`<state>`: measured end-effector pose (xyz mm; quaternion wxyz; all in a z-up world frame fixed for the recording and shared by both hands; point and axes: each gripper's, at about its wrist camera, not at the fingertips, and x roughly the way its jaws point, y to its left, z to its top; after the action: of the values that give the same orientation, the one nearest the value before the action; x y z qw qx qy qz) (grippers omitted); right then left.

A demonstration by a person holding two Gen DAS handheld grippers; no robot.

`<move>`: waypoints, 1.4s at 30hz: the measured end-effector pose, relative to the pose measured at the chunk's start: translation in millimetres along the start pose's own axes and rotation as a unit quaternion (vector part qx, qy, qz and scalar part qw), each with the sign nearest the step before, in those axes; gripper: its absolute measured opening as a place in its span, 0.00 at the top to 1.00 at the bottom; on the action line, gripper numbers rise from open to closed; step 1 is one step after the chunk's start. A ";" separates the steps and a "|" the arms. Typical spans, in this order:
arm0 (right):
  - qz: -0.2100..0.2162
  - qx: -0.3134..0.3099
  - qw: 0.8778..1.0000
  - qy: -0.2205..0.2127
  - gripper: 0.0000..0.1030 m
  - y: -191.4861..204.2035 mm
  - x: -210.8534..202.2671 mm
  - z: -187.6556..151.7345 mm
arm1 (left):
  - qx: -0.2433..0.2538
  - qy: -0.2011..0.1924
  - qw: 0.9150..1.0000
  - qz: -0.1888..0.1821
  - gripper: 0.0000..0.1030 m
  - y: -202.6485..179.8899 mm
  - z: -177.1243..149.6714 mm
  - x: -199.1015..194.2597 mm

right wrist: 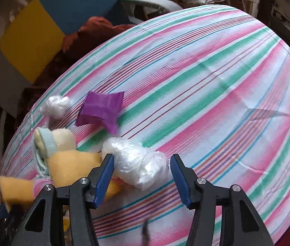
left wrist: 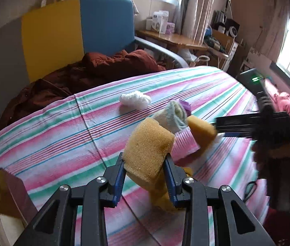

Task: Organize objects
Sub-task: 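Grasp the yellow sponge with the left tool while the right tool grasps the clear plastic bag, then carry the sponge and plastic bag into the gold tray and open both tools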

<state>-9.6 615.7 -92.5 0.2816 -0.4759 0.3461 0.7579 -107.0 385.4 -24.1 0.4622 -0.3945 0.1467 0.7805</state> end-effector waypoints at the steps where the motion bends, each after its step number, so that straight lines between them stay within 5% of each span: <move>1: 0.002 -0.005 1.000 0.001 0.45 -0.8 1.9 -1.5 | -0.003 -0.003 1.000 -0.001 0.66 -1.2 -1.7 -4.2; 7: 0.001 -0.045 0.999 -0.014 0.58 9.7 -2.5 -8.4 | -0.009 -0.026 1.000 0.007 0.66 -7.1 -13.2 -35.4; 19: 0.049 -0.015 0.992 -0.112 0.59 8.7 -44.3 -8.4 | -0.053 -0.072 0.996 -0.009 0.66 -2.8 -45.8 -106.3; 25: 0.096 -0.086 0.984 -0.126 0.59 47.0 -70.8 -32.7 | -0.056 -0.079 0.992 0.077 0.66 7.9 -71.9 -139.7; 31: 0.147 -0.169 0.967 -0.125 0.59 100.1 -96.1 -74.5 | -0.096 -0.087 0.978 0.167 0.66 39.4 -104.7 -169.1; 35: 0.187 -0.225 0.950 -0.113 0.59 142.5 -111.2 -109.2 | -0.121 -0.091 0.963 0.223 0.66 61.5 -125.1 -186.7; 42: 0.238 -0.318 0.915 -0.068 0.59 218.1 -122.0 -179.6 | -0.165 -0.097 0.946 0.263 0.65 92.4 -152.3 -212.2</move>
<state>-32.6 330.3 20.1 -0.0508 -0.3908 0.1697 0.9033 -55.8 117.6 24.5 0.1807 -0.3348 0.0692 0.9222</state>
